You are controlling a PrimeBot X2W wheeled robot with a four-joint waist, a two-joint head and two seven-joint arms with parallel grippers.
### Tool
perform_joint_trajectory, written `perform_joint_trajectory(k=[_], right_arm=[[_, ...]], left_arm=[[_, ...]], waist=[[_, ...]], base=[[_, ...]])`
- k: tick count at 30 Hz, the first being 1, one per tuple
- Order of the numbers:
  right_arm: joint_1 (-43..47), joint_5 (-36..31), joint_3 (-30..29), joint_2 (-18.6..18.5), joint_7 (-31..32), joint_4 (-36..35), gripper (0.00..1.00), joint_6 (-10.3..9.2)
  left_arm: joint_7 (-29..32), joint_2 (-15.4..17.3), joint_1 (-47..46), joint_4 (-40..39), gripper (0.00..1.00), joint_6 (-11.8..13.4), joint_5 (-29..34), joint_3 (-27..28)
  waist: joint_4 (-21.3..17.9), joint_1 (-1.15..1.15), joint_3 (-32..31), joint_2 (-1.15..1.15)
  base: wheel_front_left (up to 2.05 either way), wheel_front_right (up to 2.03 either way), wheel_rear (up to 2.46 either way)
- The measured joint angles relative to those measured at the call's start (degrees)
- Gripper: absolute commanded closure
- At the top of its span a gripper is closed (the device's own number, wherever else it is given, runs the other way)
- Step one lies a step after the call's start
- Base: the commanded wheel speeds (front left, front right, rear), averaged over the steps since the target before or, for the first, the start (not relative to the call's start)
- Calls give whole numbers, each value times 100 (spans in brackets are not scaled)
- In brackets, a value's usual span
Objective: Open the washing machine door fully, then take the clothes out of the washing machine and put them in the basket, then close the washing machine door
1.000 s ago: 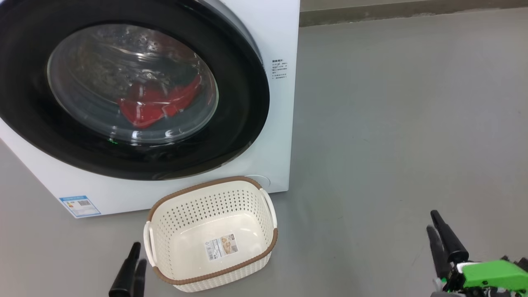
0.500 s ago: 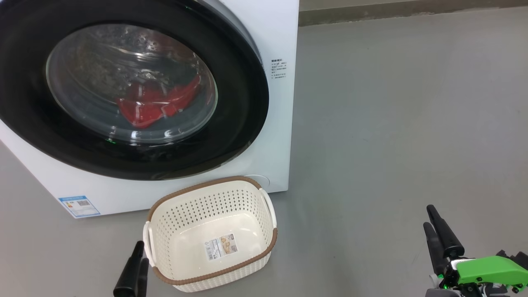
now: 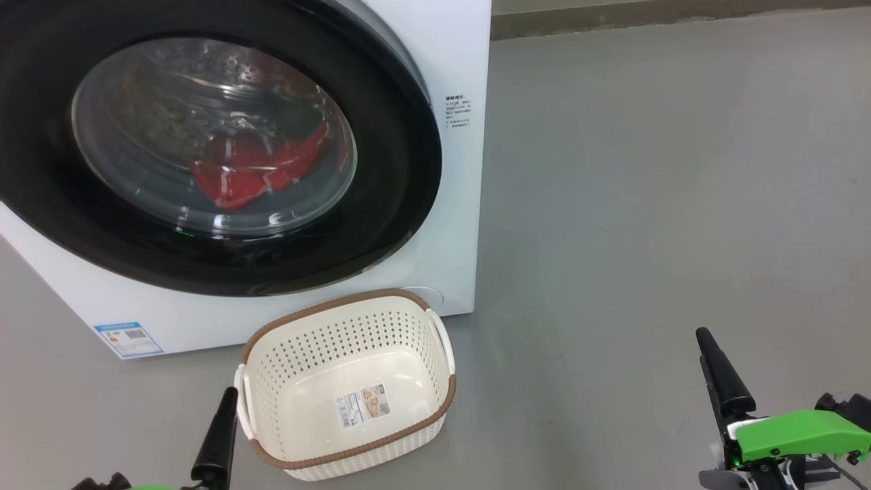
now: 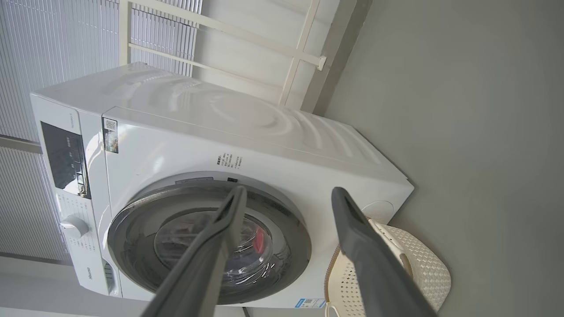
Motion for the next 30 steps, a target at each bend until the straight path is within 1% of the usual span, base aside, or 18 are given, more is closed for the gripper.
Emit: perform_joint_trajectory(k=[10, 18, 20, 21, 26, 30], right_arm=[[-10, -808, 146, 4, -158, -21, 0, 0], [-123, -1411, 175, -3, -299, -90, 0, 0], [-123, -1630, 181, -4, -330, -113, 0, 0], [-125, -1757, 177, -3, -349, -146, 0, 0], [-140, -2256, 179, -2, -425, -194, 0, 0], [-141, -2483, 180, -1, -503, -197, 0, 0]], left_arm=[[-152, -4, -101, -36, 0, 0, 858, 31], [-266, -8, -136, -103, 0, 0, 1695, 55], [-314, -10, -205, -119, 0, 0, 1869, 62], [-324, -10, -231, -144, 0, 0, 2051, 68], [-415, -13, -232, -146, 0, 0, 2481, 75], [-470, -14, -272, -141, 0, 0, 2788, 71]], waist=[[-17, 0, 12, 0], [-30, 0, 41, 0], [-34, 0, 53, 0], [-41, 0, 63, 0], [-49, 0, 66, 0], [-48, 0, 52, 0]], base=[[0, 0, 0], [0, 0, 0], [0, 0, 0], [0, 0, 0], [0, 0, 0], [0, 0, 0]])
